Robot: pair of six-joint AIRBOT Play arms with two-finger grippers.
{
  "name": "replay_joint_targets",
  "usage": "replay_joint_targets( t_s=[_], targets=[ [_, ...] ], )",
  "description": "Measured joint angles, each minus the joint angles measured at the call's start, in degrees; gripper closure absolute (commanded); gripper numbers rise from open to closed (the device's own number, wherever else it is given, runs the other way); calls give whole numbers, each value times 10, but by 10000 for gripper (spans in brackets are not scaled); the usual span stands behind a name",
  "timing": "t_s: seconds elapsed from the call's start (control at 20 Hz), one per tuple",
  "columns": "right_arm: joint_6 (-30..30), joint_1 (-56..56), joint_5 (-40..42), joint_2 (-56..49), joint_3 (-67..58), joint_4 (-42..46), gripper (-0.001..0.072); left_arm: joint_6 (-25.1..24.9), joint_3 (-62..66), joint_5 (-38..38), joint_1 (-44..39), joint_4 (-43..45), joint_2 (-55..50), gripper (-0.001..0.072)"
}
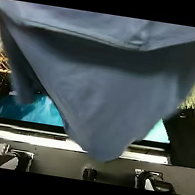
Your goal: Fold the clothes and pants, and hang the long-sleeved shirts on hangers.
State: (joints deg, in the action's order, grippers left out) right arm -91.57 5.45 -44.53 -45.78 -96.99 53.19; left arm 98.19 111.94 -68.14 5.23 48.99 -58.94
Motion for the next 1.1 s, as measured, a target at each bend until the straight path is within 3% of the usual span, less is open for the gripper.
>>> replay_joint_targets(
  t_s=[0.2, 0.55, 0.85, 0.9, 0.95, 1.0, 1.1],
  targets=[
    [-5, 0, -49, -163, -1, -9, 681, -9, -63, 3, -2, 2, -74, 688],
    [5, -50, -65, -472, -2, -89, 681, -16, -124, 13, -52, 3, -304, 688],
    [9, -130, -42, -604, -2, -104, 680, -17, -130, 24, -86, 0, -440, 688],
    [9, -137, -40, -613, -2, -104, 660, -17, -131, 25, -88, 0, -450, 688],
    [9, -142, -39, -619, -2, -104, 567, -17, -131, 26, -89, 0, -458, 688],
    [9, -144, -39, -623, -2, -104, 522, -17, -131, 27, -90, 0, -462, 688],
    [3, -142, -50, -624, -2, -104, 517, -17, -131, 30, -90, 0, -469, 689]
  ],
)
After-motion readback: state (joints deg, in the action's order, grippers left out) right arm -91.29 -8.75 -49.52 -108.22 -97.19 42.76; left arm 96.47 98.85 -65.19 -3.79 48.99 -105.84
